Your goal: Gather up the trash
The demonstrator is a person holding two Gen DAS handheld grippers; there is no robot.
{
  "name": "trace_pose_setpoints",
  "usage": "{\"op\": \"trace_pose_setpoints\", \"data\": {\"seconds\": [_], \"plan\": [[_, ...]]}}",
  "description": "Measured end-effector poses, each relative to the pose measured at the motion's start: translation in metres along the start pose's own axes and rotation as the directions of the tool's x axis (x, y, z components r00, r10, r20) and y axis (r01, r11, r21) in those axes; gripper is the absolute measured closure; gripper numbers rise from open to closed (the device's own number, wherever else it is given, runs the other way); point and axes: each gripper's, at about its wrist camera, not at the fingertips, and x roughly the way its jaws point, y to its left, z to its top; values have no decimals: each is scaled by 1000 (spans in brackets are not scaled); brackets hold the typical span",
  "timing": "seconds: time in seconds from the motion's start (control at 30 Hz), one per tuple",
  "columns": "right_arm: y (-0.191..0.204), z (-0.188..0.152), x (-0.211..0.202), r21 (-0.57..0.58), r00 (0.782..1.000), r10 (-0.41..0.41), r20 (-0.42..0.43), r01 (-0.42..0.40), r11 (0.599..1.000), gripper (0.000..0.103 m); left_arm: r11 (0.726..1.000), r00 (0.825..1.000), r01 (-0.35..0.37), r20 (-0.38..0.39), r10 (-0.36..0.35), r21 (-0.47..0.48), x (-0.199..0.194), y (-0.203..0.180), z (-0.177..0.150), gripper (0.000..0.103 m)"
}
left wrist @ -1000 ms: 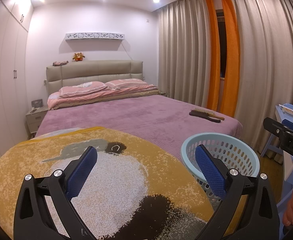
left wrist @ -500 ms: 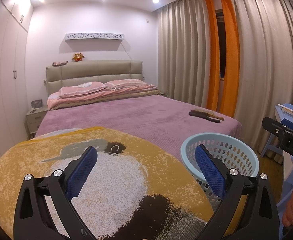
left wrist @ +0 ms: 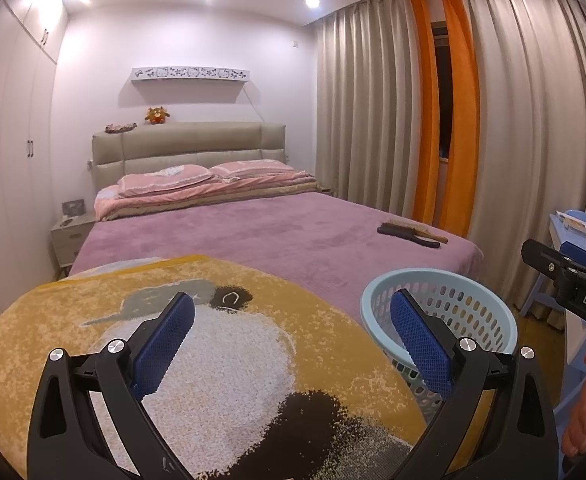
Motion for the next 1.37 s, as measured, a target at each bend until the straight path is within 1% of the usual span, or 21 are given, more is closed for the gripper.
{"op": "trace_pose_setpoints", "data": {"seconds": [0.87,1.0,1.03,1.07,1.23,1.37], "plan": [[3,-4,1,2,1000,3,-10,-3,1000,26,1000,1000,-20,18,20,10,-4,-8,2,8],[3,-3,0,7,1000,4,-11,-4,1000,26,999,998,-37,49,36,26,-9,-11,3,8],[3,-1,-1,10,1000,5,-11,-5,1000,26,999,998,-46,45,45,27,-9,-12,4,8],[2,0,-3,13,1000,7,-12,-7,1000,26,999,999,-41,36,40,24,-8,-13,5,8],[3,7,-9,17,1000,-11,-23,11,1000,26,999,999,33,-20,-33,8,-17,-11,11,7],[10,11,-19,10,1000,-5,-24,5,1000,26,999,999,32,-25,-33,-16,-33,-2,14,7]]}}
